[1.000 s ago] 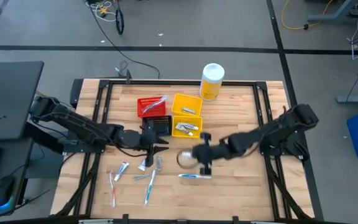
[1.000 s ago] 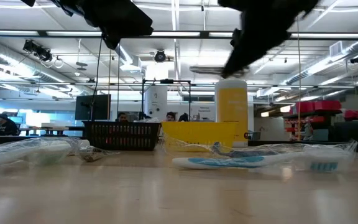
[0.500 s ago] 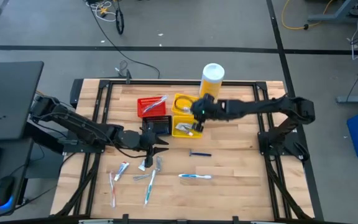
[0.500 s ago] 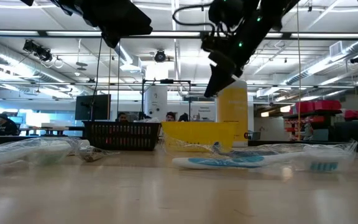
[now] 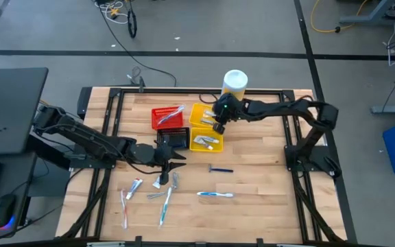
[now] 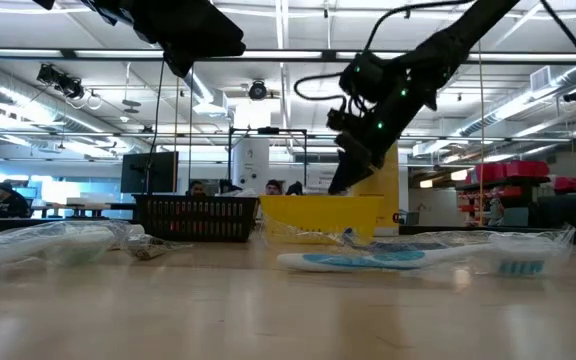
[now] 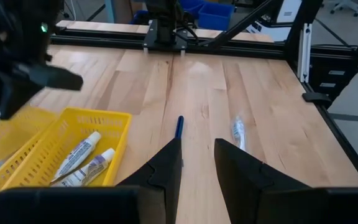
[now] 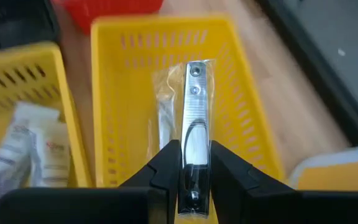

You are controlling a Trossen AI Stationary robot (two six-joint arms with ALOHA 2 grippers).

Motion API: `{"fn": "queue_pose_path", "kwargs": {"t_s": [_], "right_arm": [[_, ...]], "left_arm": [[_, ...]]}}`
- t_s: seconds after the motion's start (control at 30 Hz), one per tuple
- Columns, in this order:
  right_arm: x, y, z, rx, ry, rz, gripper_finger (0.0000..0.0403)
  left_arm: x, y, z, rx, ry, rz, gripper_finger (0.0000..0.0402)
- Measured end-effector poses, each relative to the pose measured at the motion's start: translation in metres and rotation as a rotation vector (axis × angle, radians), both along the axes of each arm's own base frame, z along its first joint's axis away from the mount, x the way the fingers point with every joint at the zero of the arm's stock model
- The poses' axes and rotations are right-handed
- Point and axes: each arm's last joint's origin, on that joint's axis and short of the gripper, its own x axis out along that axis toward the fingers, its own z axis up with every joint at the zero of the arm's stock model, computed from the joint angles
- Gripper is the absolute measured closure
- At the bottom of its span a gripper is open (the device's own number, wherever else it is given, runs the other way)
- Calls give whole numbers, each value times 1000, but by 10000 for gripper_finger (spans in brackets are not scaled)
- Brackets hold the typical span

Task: Pick & Place Travel size toiletries
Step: Put the silver nail cutter into the top yellow bin, then put the blue toothbrush into the red bin

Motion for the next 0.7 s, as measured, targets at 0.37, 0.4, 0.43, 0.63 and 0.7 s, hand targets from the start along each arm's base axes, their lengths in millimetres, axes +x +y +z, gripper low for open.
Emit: {"fn": "queue_pose_path", "kwargs": {"t_s": [0.37,0.4,0.43,0.63,0.7], "right_arm": [[8,-6,-27,12,32,-4,315],[8,-6,-27,12,33,-4,311],[8,-6,-27,12,32,-4,306],[8,-6,-27,12,32,-4,269],[8,-6,-27,12,32,-4,255]], "left_arm": [[0,0,0,-9,-1,3,299],[0,0,0,-9,-1,3,299],[0,0,0,-9,-1,3,299],[0,0,0,-11,-1,4,299],[0,0,0,-11,-1,4,299]]}}
